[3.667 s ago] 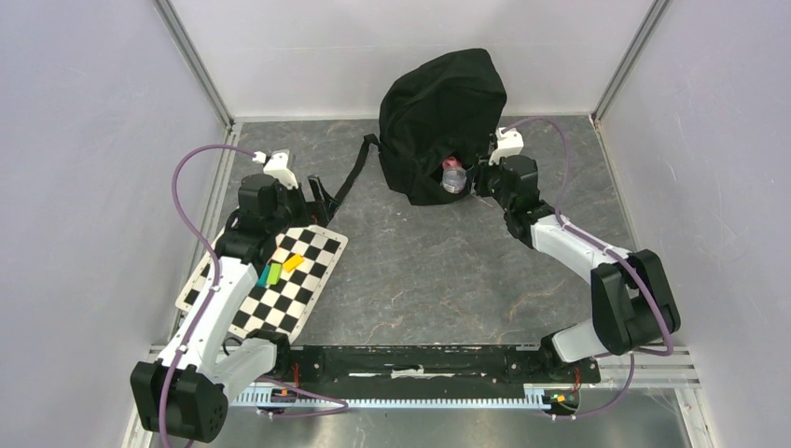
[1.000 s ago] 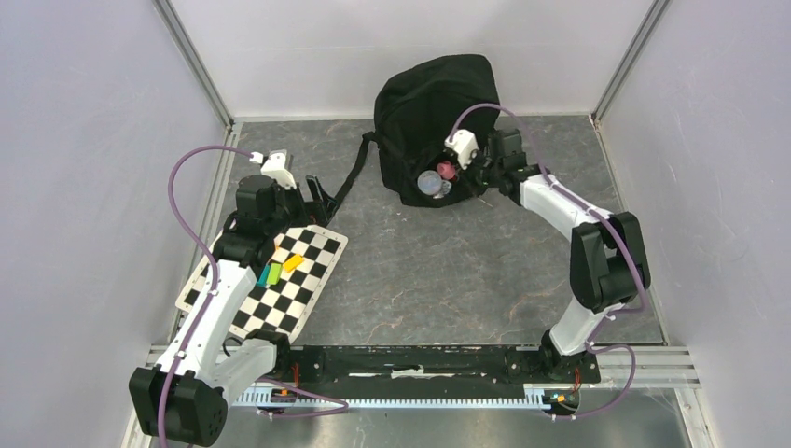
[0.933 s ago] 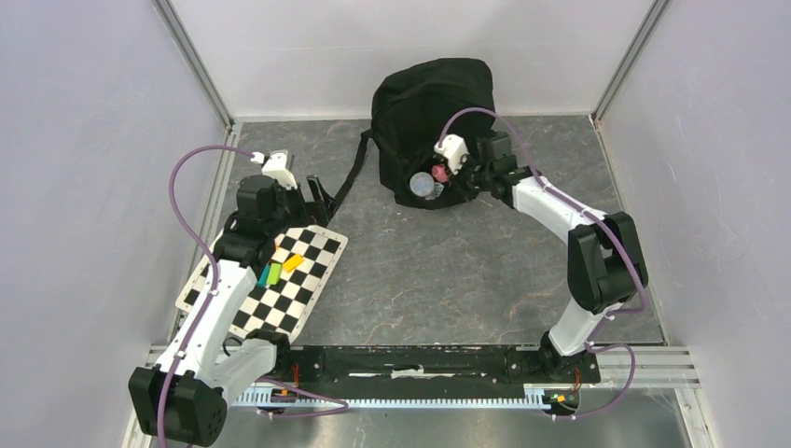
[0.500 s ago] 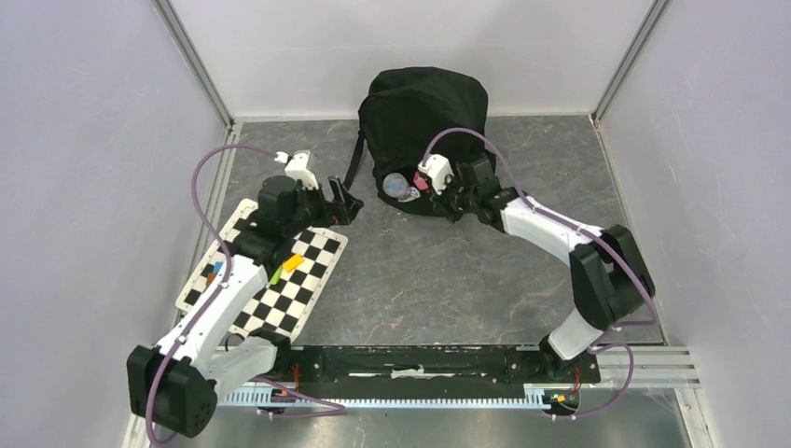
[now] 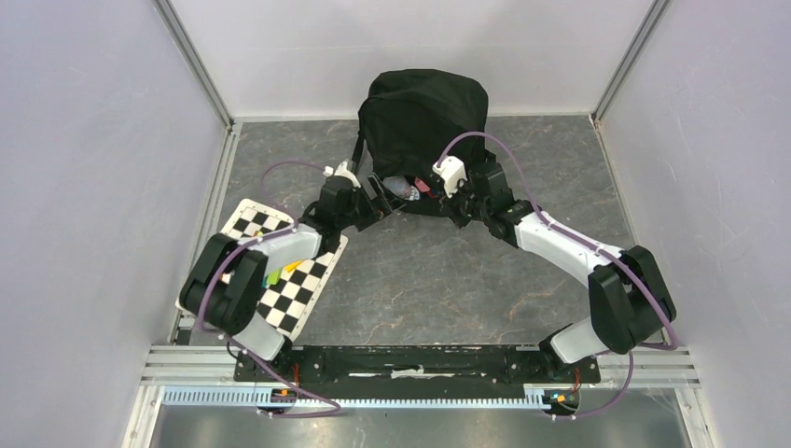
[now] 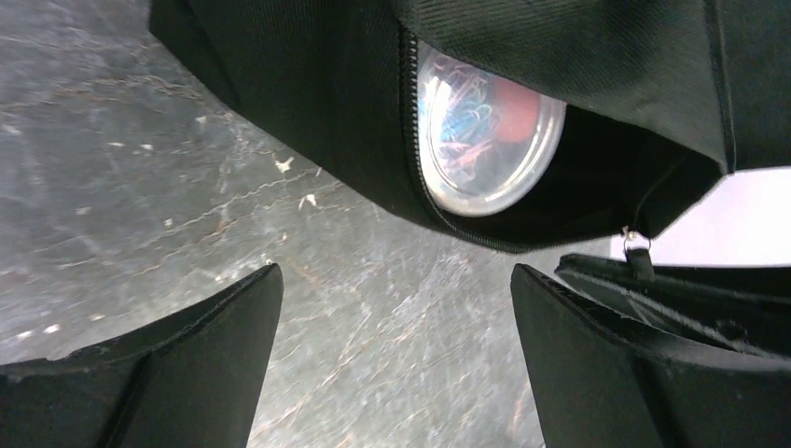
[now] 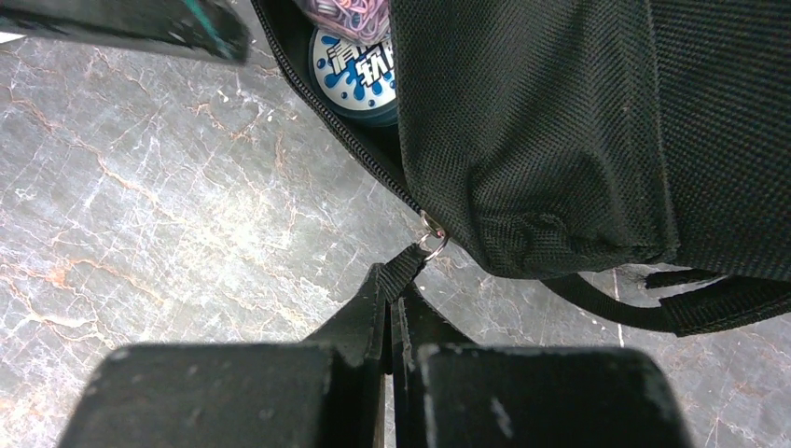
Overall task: Pack the student bag
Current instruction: Adjust the stationery in the student bag.
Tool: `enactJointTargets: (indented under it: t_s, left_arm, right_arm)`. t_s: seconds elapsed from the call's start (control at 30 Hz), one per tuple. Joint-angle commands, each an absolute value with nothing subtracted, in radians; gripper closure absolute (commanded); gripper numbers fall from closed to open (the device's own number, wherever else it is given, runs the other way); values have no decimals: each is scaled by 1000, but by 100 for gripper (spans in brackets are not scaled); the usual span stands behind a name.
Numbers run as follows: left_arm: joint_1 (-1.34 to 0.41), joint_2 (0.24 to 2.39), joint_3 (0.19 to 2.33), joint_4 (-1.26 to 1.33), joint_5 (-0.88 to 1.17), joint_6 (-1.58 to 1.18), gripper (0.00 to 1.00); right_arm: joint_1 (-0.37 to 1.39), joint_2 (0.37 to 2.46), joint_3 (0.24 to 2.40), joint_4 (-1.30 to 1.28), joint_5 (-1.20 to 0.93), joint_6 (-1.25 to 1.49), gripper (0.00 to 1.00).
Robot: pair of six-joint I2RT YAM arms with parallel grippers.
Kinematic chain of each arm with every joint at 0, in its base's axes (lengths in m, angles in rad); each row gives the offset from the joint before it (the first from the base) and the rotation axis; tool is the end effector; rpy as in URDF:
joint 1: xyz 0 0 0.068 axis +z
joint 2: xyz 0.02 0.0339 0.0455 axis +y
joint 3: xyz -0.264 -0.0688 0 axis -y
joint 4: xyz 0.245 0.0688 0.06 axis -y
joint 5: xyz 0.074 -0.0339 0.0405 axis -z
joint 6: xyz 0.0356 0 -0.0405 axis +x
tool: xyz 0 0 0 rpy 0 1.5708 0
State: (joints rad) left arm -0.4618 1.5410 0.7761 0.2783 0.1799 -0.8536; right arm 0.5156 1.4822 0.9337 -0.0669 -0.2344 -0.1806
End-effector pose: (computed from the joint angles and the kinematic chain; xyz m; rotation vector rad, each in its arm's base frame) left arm 0.2897 -0.1513 0.2000 -0.3110 2.1810 -0.9669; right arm 0.2793 0.1678 0.2372 -0.8756 2.0202 0.4448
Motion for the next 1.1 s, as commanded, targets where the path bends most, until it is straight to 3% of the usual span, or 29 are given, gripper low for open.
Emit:
enactJointTargets:
  t_s: [0.0, 0.47, 0.5, 0.67, 0.73, 0.93, 1.07]
  left_arm:
    - [-501, 1621, 821, 511, 112, -1035, 3]
    - [-576, 1681, 798, 637, -115, -1154, 5]
    - [-577, 1693, 812, 618, -109, -1152, 9]
    - [-605, 1697, 831, 598, -111, -1143, 76]
    - [-613, 1657, 870, 582, -116, -1094, 98]
    - [-679, 1492, 1068, 425, -201, -780, 98]
    - [-689, 1506, 978, 443, -245, -842, 98]
  right_arm:
    - [529, 1434, 925, -42, -279, -157, 100]
    - [534, 1433, 885, -44, -313, -173, 100]
    - [534, 1432, 885, -47, -312, -175, 100]
    - [535, 1428, 884, -42, -315, -158, 100]
    - [535, 1419, 900, -50, -308, -136, 100]
    - [535, 1362, 937, -47, -274, -78, 100]
    - [535, 1377, 919, -47, -245, -59, 100]
